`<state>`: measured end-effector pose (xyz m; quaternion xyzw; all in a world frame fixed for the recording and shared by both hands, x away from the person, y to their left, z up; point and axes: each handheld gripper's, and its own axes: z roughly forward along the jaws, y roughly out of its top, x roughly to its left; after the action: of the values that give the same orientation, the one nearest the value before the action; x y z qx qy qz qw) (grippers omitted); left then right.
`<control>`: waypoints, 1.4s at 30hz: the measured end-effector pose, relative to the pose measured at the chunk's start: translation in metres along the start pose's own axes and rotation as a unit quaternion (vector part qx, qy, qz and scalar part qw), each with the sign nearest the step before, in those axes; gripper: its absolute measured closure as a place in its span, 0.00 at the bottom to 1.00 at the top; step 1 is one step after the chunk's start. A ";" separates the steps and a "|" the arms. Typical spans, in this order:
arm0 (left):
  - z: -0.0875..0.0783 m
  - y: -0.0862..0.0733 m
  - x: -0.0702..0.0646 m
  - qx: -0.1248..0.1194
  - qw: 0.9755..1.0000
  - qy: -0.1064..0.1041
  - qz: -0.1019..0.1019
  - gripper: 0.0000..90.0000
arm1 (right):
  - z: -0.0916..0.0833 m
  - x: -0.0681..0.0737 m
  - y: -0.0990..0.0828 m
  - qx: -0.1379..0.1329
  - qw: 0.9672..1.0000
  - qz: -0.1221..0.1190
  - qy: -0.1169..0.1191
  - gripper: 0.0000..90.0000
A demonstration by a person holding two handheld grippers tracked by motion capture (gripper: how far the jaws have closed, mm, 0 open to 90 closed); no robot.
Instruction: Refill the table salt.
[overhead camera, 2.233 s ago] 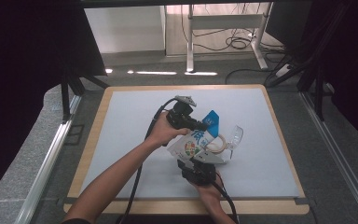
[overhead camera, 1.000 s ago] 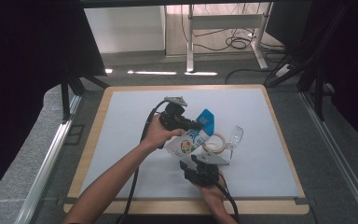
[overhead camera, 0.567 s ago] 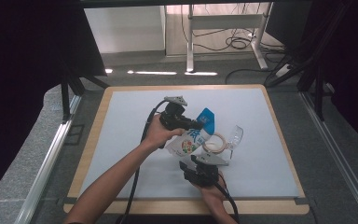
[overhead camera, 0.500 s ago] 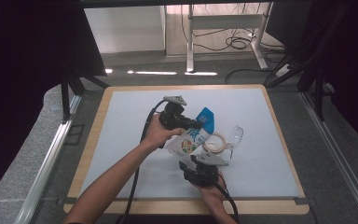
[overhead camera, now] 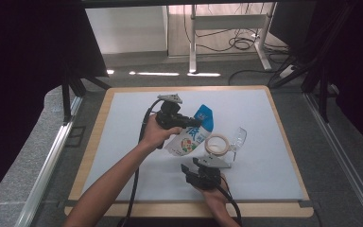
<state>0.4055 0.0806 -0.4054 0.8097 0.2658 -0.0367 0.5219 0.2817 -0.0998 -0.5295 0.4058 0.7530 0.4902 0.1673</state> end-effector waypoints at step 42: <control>-0.089 -0.084 0.086 -0.091 0.984 0.132 -0.078 1.00 | 0.005 0.004 -0.003 0.009 1.000 -0.002 0.013 0.49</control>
<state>0.4202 0.2177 -0.4627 0.7335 0.3973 0.0540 0.5488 0.2812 -0.0942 -0.5342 0.3995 0.7605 0.4880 0.1547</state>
